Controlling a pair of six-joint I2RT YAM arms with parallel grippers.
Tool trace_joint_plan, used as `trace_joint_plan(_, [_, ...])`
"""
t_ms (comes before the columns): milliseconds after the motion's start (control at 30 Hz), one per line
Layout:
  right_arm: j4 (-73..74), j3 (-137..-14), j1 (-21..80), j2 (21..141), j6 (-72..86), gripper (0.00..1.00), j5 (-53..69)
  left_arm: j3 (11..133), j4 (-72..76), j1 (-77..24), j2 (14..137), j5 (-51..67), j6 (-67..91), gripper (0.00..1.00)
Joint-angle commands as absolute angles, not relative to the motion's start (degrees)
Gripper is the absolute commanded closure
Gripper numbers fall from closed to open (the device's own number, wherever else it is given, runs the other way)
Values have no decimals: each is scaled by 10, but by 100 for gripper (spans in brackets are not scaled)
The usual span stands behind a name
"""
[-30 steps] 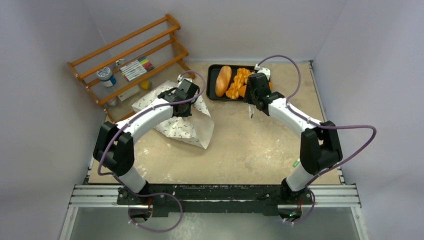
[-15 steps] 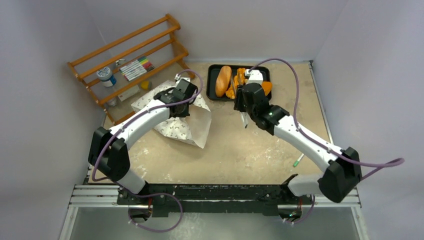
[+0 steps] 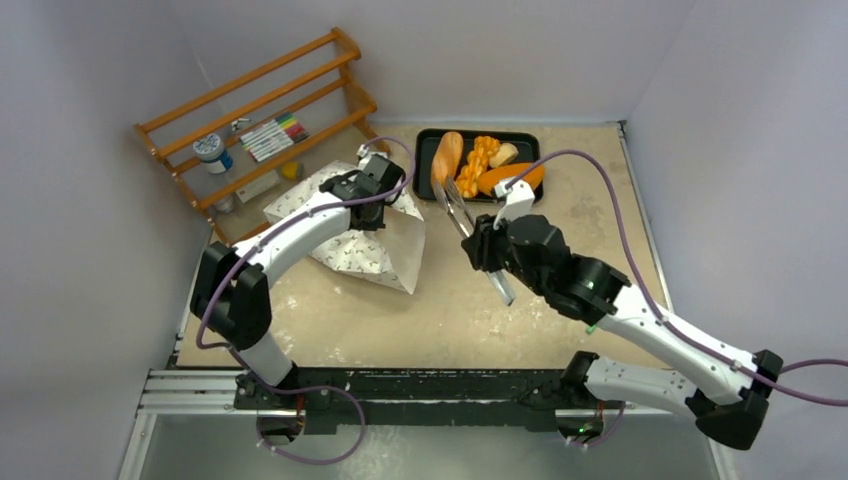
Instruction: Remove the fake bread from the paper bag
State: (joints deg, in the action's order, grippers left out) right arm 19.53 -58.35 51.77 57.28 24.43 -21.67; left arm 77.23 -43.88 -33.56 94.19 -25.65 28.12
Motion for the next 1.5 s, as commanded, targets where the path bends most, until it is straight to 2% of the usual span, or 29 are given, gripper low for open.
trace_joint_plan(0, [224,-578,544,510,251,61,-188,811,-429,-338,959,-293,286,97])
trace_joint_plan(167, [232,-565,552,483,232,61,-109,831,-430,-338,981,-290,284,97])
trace_joint_plan(467, [193,-527,587,530,231,61,-44,843,-434,-342,983,-291,283,97])
trace_joint_plan(867, [155,-519,595,584,238,63,-74,818,-443,-348,954,-285,277,97])
trace_joint_plan(1467, [147,-528,596,575,245,64,-96,760,-446,-351,902,-287,277,97])
